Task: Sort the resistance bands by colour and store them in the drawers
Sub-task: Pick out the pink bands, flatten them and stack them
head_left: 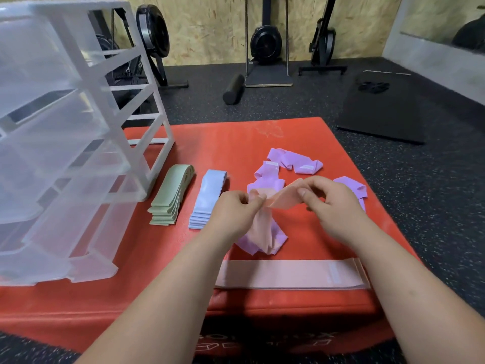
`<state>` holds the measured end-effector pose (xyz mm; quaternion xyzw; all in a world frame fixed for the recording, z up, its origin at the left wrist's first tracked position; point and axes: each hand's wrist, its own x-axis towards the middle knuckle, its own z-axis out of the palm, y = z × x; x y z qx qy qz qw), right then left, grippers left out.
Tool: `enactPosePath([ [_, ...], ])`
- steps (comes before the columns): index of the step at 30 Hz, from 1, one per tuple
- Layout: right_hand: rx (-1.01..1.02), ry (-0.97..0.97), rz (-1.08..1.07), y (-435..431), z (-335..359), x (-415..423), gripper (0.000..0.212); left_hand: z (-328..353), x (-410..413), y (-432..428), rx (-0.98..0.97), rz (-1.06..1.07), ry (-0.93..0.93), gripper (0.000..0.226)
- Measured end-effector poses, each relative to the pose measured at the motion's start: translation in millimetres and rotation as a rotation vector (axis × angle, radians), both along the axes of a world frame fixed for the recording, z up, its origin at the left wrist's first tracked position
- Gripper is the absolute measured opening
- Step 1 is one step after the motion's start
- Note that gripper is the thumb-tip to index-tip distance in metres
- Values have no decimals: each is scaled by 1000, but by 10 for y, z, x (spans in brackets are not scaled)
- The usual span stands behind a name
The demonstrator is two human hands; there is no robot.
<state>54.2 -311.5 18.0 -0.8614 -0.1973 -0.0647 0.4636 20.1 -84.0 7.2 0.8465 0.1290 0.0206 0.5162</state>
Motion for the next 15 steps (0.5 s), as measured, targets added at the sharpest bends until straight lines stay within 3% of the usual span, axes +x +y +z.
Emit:
enactPosePath([
  [3,10,8,20,-39,16,-4,16,1,-35,-53,277,12,-60,38],
  [5,29,4,8,-44,13,-14,19,12,-53,-90,313,-16,-146,41],
  [11,79,-9,-46,20,3,-40,6,141,-134,-189,108,-151,-316,33],
  [15,130,-3,-6,62,38,-51,12,196,-163,-232,54,-193,-358,37],
])
